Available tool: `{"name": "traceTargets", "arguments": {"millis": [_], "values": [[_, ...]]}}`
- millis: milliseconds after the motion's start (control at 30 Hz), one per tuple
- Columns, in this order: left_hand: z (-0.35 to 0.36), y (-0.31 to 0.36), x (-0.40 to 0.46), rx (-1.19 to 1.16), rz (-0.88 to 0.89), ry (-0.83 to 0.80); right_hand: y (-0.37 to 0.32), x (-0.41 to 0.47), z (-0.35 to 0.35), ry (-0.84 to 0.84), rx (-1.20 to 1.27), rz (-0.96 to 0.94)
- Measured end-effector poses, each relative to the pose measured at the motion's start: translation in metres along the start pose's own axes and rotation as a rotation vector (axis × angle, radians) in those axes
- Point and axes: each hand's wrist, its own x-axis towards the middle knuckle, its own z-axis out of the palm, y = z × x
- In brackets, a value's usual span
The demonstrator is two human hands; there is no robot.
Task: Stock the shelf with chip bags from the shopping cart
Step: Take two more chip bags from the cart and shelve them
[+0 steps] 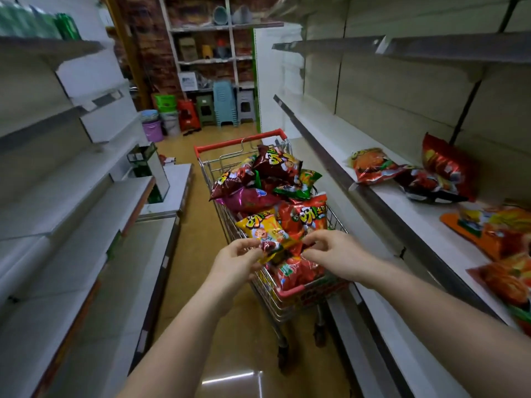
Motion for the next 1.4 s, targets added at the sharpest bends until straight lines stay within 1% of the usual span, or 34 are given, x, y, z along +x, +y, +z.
{"name": "traceTargets", "arguments": {"millis": [233, 400, 533, 667, 800, 967, 1033, 1167, 1267, 1333, 1400], "values": [[0.001, 0.012, 0.102, 0.078, -0.030, -0.029, 0.022, 0.116, -0.006, -0.003, 0.135, 0.054], [0.013, 0.036, 0.206, 0.157, -0.001, -0.041, 0.039, 0.229, -0.027, 0.040, 0.147, 0.041], [0.035, 0.053, 0.288, 0.083, -0.102, -0.066, 0.050, 0.319, -0.055, 0.080, 0.113, 0.074], [0.053, 0.062, 0.353, 0.021, -0.187, -0.081, 0.050, 0.400, -0.078, 0.131, 0.077, 0.069], [0.063, 0.059, 0.404, -0.023, -0.275, -0.106, 0.047, 0.459, -0.085, 0.101, -0.008, 0.042], [0.078, 0.054, 0.453, -0.152, -0.434, -0.047, 0.049, 0.504, -0.077, 0.094, -0.075, 0.010], [0.083, 0.051, 0.464, -0.210, -0.495, -0.030, 0.050, 0.513, -0.072, 0.055, -0.087, -0.003], [0.084, 0.051, 0.475, -0.294, -0.545, -0.036, 0.054, 0.528, -0.065, -0.039, -0.111, -0.015], [0.086, 0.052, 0.478, -0.312, -0.523, -0.054, 0.061, 0.527, -0.064, -0.075, -0.103, 0.003], [0.091, 0.054, 0.478, -0.290, -0.456, -0.074, 0.067, 0.522, -0.066, -0.020, -0.047, -0.005], [0.098, 0.059, 0.475, -0.227, -0.342, -0.079, 0.068, 0.514, -0.072, 0.071, 0.001, -0.006]]}}
